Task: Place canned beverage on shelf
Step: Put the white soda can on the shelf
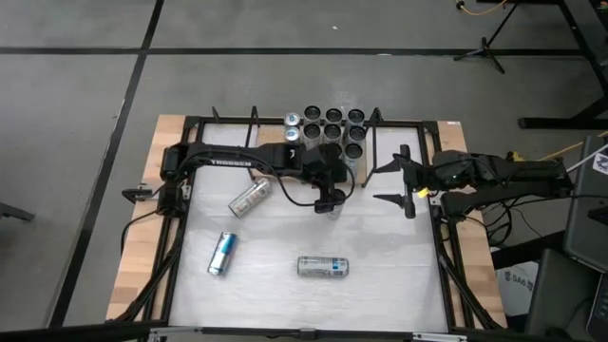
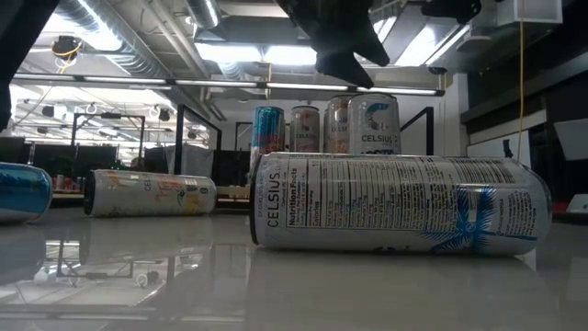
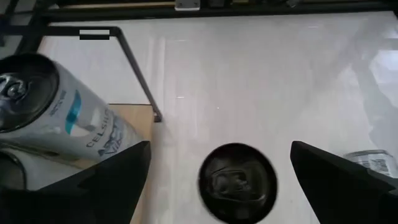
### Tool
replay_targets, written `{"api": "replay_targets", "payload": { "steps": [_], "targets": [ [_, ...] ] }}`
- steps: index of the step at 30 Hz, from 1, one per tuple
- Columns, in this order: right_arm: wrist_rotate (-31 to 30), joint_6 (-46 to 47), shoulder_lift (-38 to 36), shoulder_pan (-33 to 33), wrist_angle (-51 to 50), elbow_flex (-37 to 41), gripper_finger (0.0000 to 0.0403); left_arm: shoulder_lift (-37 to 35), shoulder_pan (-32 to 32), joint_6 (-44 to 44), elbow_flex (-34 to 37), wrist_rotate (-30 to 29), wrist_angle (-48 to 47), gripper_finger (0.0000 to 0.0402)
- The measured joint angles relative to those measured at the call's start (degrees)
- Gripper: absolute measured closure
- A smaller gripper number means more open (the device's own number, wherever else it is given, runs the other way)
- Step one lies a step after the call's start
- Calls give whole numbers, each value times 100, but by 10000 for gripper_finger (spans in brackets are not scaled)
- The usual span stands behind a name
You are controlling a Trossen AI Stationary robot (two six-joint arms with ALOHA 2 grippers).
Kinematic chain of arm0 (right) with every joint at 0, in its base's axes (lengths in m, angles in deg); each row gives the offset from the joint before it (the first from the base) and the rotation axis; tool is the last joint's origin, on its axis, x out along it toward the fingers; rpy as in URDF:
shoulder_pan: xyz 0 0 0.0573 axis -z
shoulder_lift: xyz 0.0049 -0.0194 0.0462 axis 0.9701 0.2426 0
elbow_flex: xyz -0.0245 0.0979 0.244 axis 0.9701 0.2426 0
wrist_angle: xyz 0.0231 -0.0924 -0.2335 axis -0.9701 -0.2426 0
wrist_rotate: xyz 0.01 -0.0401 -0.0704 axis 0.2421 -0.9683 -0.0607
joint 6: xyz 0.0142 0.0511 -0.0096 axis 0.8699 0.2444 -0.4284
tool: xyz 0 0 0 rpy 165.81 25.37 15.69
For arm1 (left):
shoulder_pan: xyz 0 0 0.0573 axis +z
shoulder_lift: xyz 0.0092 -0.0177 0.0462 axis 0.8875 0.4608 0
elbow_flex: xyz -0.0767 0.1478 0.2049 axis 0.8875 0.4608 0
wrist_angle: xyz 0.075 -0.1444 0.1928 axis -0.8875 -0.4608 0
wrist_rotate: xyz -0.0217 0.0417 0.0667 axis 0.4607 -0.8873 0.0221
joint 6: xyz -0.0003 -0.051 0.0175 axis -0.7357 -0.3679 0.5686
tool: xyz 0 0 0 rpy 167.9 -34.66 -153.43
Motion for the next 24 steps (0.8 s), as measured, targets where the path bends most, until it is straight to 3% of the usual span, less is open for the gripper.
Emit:
{"api": "replay_targets", "payload": {
  "steps": [24],
  "targets": [
    [7,2,0,2,-83,0,100,584,-218,-402,7,-87,-315,24]
  ]
}}
